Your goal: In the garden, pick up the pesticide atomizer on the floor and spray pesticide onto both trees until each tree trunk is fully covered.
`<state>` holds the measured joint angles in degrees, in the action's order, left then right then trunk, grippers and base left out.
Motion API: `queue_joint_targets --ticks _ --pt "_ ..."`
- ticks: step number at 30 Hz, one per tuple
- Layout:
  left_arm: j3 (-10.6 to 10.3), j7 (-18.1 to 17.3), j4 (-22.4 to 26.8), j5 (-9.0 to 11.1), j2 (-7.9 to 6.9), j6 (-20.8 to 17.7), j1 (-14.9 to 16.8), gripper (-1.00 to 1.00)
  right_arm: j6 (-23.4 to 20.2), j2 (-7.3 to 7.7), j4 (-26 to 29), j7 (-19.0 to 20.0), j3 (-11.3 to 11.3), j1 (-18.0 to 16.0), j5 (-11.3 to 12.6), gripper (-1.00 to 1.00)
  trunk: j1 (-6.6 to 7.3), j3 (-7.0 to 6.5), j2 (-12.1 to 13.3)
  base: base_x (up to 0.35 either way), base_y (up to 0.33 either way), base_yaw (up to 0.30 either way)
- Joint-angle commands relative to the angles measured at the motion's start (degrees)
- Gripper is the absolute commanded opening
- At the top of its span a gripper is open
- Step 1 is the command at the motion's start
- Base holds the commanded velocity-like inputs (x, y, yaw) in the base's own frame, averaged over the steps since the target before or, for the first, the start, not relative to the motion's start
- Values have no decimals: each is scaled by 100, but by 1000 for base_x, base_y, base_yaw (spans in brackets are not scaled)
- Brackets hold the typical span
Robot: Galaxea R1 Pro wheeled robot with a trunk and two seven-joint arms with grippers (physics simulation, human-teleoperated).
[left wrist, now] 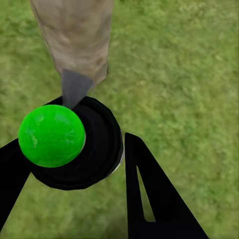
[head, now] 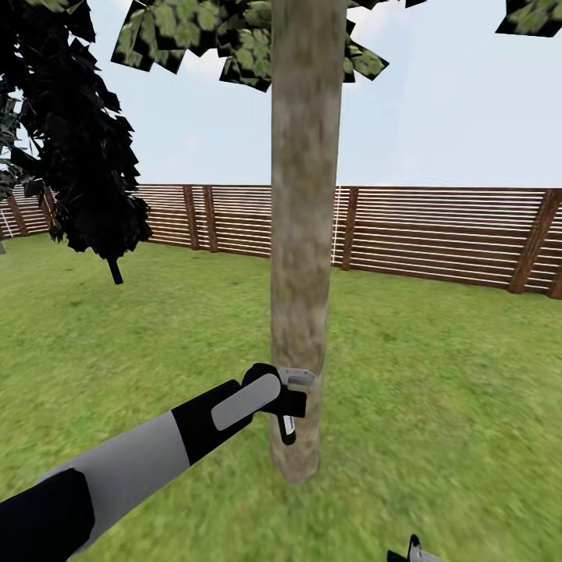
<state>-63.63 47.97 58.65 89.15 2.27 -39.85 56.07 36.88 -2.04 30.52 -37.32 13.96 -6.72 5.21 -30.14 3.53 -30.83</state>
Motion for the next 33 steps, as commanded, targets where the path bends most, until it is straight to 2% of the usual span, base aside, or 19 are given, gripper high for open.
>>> queue_joint_targets --ticks 1,4,8,11,13,14,15,17,20,21,25,33 --pt "-8 46 5 42 0 5 9 -100 21 11 5 -32 44 -8 55 -100 -3 12 -11 23 20 0" --pt "-9 42 8 41 -1 4 9 -100 21 30 13 -15 21 -12 57 -100 -3 12 -11 11 10 0" --pt "-9 46 11 41 -6 -4 9 -100 9 43 19 81 -182 -42 58 -100 -3 12 -11 3 2 0" --pt "-9 53 5 41 -7 -11 9 -100 -161 45 27 464 -220 -65 59 -100 -3 12 -11 0 0 0" --pt "-9 59 -5 41 -12 -10 9 -100 -585 53 63 1045 -237 -86 59 -100 -3 12 -11 0 0 0" --pt "-9 60 -6 41 -14 -9 9 -100 -711 62 90 1211 -249 -90 60 -100 -3 12 -11 0 0 0" --pt "-9 52 -8 41 -26 -7 9 -100 -1094 136 197 1750 -398 -108 95 -100 -3 12 -11 0 0 0" --pt "-9 45 -12 41 -36 -10 9 -100 -1608 302 345 2712 -852 -125 337 -100 -3 12 -11 0 0 0" --pt "-9 25 -49 44 -36 -30 9 -100 -2413 578 464 4432 -1600 -148 902 -100 -3 12 -11 0 0 0" --pt "-9 20 -104 46 -26 -34 9 -100 -2530 611 476 4639 -1720 -163 981 -100 -3 12 -11 22 0 0" --pt "-9 12 -258 43 -9 -40 9 -100 -2704 656 493 4923 -1904 -189 1105 -100 -3 12 -11 62 0 0" --pt "-9 30 -298 45 6 -34 9 -100 -2727 636 492 4653 -1940 -189 1130 -100 -3 12 -11 39 15 -53"
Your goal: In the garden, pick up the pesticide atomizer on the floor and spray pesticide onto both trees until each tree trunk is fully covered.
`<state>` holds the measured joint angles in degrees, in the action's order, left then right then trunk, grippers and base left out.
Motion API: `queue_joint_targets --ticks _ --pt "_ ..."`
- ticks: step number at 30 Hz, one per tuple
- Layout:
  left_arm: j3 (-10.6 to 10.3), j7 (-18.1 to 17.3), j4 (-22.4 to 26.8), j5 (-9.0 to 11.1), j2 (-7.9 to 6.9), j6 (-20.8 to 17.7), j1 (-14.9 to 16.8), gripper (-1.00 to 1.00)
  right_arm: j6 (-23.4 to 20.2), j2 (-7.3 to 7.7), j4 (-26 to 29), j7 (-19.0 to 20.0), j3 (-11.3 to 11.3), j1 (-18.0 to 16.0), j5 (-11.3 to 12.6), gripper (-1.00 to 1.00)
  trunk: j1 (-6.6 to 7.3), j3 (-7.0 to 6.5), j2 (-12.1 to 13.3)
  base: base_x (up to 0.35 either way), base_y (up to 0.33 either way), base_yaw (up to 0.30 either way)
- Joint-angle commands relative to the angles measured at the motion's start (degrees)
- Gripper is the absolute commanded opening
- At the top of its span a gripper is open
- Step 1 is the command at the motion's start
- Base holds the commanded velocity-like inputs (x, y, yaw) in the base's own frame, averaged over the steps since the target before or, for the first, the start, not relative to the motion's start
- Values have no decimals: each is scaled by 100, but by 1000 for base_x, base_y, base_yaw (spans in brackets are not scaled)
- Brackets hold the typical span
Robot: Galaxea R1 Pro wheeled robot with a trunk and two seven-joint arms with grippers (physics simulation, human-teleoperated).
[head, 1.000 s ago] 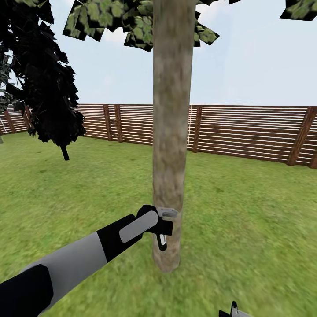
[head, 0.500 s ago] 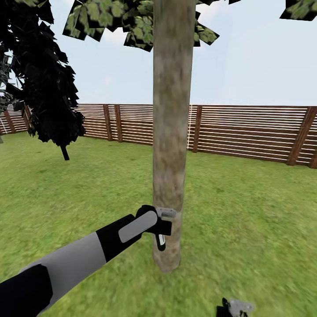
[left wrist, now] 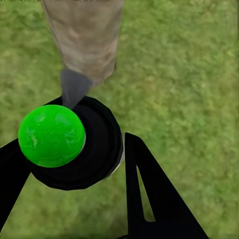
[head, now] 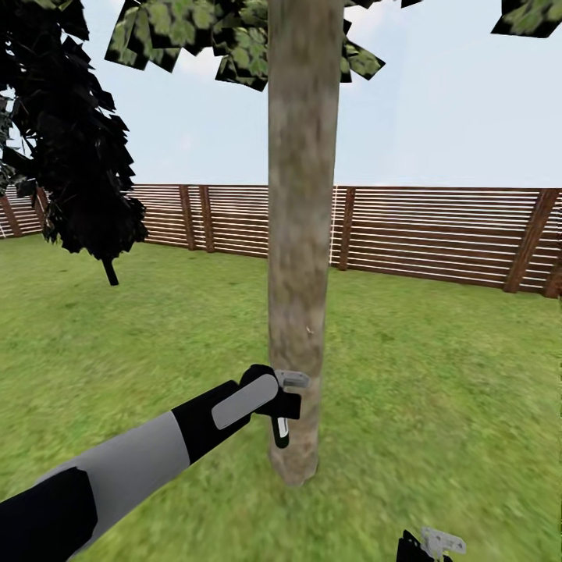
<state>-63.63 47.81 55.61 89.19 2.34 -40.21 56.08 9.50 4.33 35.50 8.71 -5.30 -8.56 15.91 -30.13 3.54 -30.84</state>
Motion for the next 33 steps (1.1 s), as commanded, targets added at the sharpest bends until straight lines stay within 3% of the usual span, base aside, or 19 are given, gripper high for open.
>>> queue_joint_targets --ticks 1,6,14,33 --pt "-9 54 5 48 3 -3 8 -100 10 -2 -6 42 -14 -6 61 -100 -4 12 -10 126 62 -104" --pt "-9 94 -7 61 1 -10 8 -100 8 -15 -7 28 -15 -6 61 -100 -4 12 -10 41 20 -34" --pt "-9 18 -603 43 75 -26 16 -100 8 -18 -9 26 -15 -6 61 -100 -4 12 -10 21 4 -5" --pt "-15 40 -639 37 213 20 13 -100 8 -9 -8 22 -15 -6 61 -100 -4 12 -10 75 53 -38"
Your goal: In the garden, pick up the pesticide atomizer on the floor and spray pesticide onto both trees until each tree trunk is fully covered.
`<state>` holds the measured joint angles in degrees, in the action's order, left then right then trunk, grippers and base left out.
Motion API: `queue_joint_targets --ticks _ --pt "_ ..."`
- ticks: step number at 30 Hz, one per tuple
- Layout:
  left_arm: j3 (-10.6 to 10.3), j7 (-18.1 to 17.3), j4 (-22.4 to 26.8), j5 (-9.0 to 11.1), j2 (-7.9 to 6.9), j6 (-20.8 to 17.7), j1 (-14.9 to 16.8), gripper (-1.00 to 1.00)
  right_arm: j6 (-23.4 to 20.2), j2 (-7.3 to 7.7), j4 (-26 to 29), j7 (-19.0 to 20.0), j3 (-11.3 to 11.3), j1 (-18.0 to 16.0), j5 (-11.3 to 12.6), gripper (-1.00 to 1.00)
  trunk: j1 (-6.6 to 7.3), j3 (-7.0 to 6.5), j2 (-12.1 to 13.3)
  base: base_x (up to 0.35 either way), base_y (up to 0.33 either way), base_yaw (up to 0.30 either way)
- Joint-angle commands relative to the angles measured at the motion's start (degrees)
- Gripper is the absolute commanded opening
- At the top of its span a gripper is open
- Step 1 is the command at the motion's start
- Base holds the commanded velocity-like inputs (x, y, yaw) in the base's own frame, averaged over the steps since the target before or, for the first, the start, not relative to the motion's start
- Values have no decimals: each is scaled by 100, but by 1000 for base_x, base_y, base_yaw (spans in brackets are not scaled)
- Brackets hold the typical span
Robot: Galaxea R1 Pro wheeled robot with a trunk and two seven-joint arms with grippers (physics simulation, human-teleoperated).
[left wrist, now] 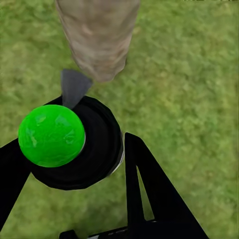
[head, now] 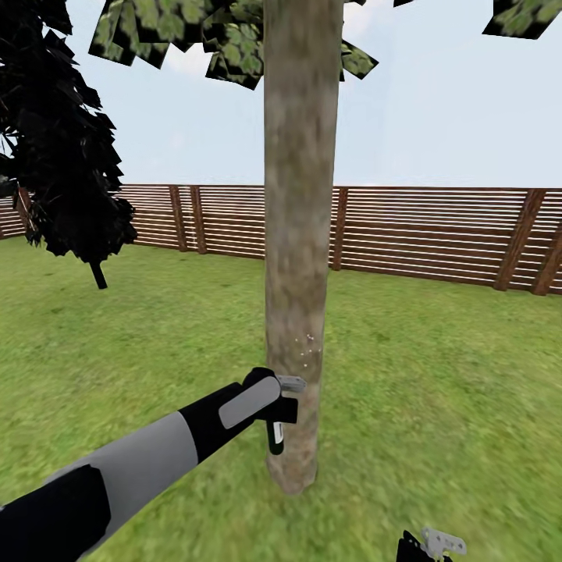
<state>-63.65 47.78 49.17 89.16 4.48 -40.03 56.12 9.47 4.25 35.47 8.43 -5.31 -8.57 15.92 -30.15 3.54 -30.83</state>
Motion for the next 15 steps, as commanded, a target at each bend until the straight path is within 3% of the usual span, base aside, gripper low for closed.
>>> queue_joint_targets --ticks 1,10,15 --pt "-10 45 0 40 6 7 9 -100 11 -2 -5 50 -14 -5 60 -100 -3 12 -11 2 2 -1" --pt "-15 27 -193 20 26 90 5 -100 11 2 -5 -74 -14 -7 60 -100 -3 12 -11 0 0 0" --pt "-39 -650 -467 -7 -9 505 -108 -100 17 -12 -5 -269 -6 -5 67 -100 -3 12 -11 0 0 0"
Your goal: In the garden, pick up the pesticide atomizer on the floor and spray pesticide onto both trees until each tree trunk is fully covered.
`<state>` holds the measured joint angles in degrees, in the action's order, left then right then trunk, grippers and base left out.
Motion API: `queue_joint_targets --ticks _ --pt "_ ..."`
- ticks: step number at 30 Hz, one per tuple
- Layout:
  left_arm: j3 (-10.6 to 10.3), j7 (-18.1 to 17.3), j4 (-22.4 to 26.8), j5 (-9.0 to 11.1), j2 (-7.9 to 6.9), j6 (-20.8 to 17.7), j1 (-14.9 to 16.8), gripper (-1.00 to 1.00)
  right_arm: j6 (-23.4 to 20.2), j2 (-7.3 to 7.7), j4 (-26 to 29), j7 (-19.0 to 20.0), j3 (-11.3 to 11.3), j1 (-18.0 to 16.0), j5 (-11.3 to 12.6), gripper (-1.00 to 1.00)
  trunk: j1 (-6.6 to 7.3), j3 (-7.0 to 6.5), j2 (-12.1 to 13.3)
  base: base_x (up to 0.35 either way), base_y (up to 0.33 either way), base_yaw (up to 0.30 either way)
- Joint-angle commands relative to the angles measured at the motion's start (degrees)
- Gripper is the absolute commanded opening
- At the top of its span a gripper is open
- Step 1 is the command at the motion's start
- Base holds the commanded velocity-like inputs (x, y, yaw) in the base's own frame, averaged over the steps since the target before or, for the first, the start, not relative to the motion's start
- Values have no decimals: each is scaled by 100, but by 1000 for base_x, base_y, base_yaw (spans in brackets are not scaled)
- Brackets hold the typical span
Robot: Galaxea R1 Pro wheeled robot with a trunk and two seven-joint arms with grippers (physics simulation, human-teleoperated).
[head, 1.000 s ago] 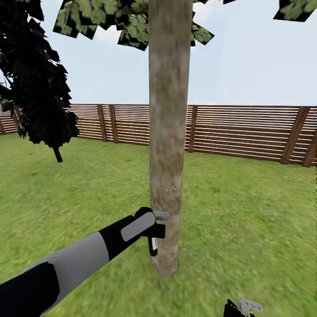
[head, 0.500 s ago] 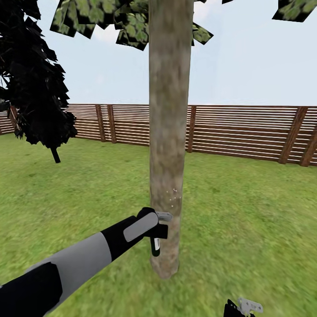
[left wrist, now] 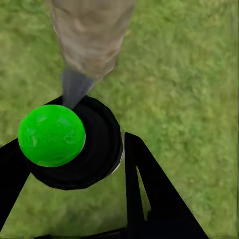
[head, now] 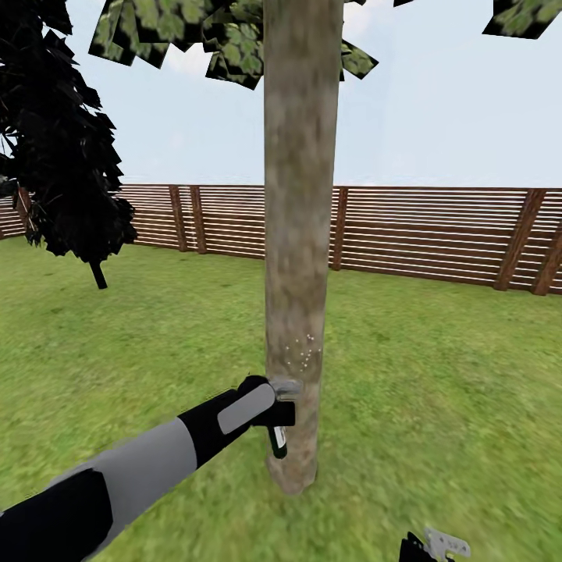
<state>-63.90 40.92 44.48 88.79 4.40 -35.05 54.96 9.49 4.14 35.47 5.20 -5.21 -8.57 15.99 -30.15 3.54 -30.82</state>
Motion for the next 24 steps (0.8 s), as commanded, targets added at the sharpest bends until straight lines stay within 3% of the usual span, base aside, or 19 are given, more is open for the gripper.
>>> queue_joint_targets --ticks 1,4,12,13,15,17,19,24 --pt "-19 -31 -125 22 -2 29 -34 -100 16 -1 -5 47 -16 -5 61 -100 -2 11 -11 0 0 0" --pt "-31 -130 -437 8 21 128 -93 -100 24 -1 -5 43 -15 -7 62 -100 -2 11 -11 0 0 0" --pt "-55 -159 -518 -18 23 387 -264 -100 27 -1 3 41 -15 -5 62 -100 -2 11 -11 0 0 -1" --pt "-57 -160 -520 -98 20 432 -292 -100 25 -3 2 37 -15 -5 60 -100 -2 11 -11 0 0 -30" --pt "-54 -174 -507 -544 29 496 -478 -100 22 -6 -7 25 -15 -5 56 -100 -2 11 -11 0 0 -73" --pt "-53 -271 -513 -759 32 513 -586 -100 19 -7 -11 20 -15 -4 54 -100 -2 9 -11 -10 11 -106" --pt "-53 -390 -523 -864 34 521 -637 -100 18 -9 -13 18 -9 -4 50 -100 -2 3 -11 -113 108 -161" --pt "-53 -446 -527 -910 30 518 -659 -100 21 -10 -14 17 1 -4 45 -100 -2 -16 -11 -177 229 -229"
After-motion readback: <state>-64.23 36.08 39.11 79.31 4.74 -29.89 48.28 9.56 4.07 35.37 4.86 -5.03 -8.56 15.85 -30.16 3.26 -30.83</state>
